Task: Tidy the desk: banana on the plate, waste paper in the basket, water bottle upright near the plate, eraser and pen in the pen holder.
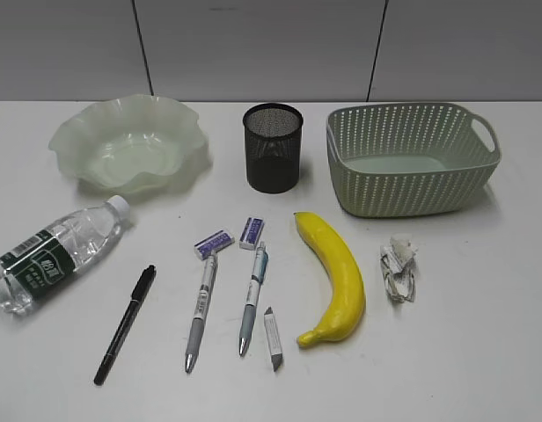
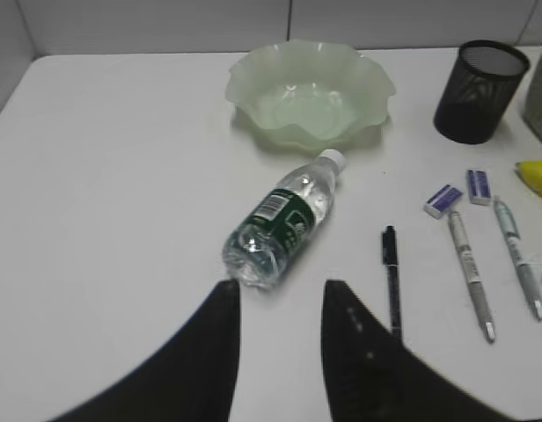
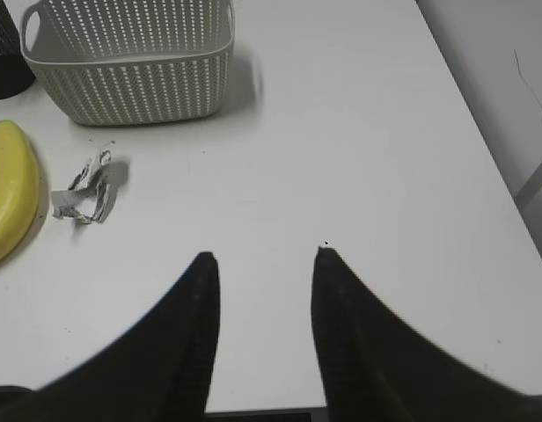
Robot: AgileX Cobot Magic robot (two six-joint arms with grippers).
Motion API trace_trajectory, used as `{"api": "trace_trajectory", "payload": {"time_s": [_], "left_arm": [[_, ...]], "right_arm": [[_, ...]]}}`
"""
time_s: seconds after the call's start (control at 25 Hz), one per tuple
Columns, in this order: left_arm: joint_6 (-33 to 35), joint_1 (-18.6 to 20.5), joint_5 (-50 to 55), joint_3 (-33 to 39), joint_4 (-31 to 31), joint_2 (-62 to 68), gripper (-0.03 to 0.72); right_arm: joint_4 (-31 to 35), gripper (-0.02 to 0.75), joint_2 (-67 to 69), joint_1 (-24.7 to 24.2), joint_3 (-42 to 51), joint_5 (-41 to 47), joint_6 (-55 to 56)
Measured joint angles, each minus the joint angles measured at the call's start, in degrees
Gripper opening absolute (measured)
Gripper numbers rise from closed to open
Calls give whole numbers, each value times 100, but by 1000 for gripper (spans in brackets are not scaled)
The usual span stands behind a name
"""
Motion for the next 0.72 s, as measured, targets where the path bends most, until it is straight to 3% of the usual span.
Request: {"api": "trace_trajectory", "payload": {"time_s": [0.32,0.6,0.72], "left_arm": [[174,-17,-1230,-54,-1631,1415,237],[2522,-86,-1691,-306,-4352,3773,237],[3318,-262,-1606,-640,-4938,5032,237]], "right_arm": [[0,295,0,0,0,0,0],[0,295,0,0,0,0,0],[0,295,0,0,0,0,0]]}}
